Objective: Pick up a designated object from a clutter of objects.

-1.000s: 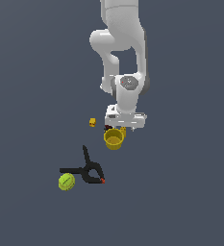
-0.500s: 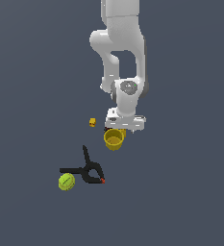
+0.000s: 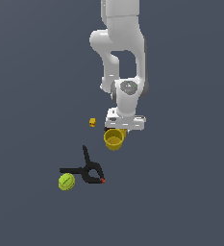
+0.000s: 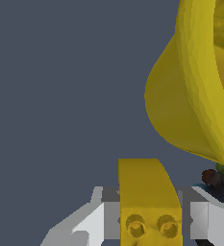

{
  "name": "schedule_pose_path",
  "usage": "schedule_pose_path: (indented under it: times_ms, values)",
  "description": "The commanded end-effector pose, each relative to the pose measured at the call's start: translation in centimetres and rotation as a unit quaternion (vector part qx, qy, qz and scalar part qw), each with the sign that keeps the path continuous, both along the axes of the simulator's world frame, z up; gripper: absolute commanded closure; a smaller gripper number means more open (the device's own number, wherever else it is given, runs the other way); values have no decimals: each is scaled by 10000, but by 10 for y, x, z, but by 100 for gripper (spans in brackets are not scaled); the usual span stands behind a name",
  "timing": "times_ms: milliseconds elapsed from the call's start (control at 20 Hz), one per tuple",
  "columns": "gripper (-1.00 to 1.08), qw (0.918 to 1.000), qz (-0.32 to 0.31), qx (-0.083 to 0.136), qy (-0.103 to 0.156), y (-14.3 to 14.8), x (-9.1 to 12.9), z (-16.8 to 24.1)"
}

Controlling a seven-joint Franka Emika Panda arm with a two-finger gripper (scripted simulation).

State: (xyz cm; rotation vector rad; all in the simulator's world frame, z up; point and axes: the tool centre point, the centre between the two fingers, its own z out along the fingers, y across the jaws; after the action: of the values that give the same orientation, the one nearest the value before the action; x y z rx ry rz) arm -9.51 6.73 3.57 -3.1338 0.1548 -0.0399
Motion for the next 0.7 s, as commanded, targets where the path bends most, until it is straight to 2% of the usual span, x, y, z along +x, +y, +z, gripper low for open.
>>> schedule_pose_path:
  times_ms: [0, 150, 200, 650]
  values:
    - [108, 9999, 24, -14, 130, -1, -6, -14]
    - [108, 9999, 24, -14, 130, -1, -6, -14]
    - [108, 10000, 16, -2, 32, 0, 0, -5]
    - [108, 10000, 17, -3, 35, -3, 8, 11]
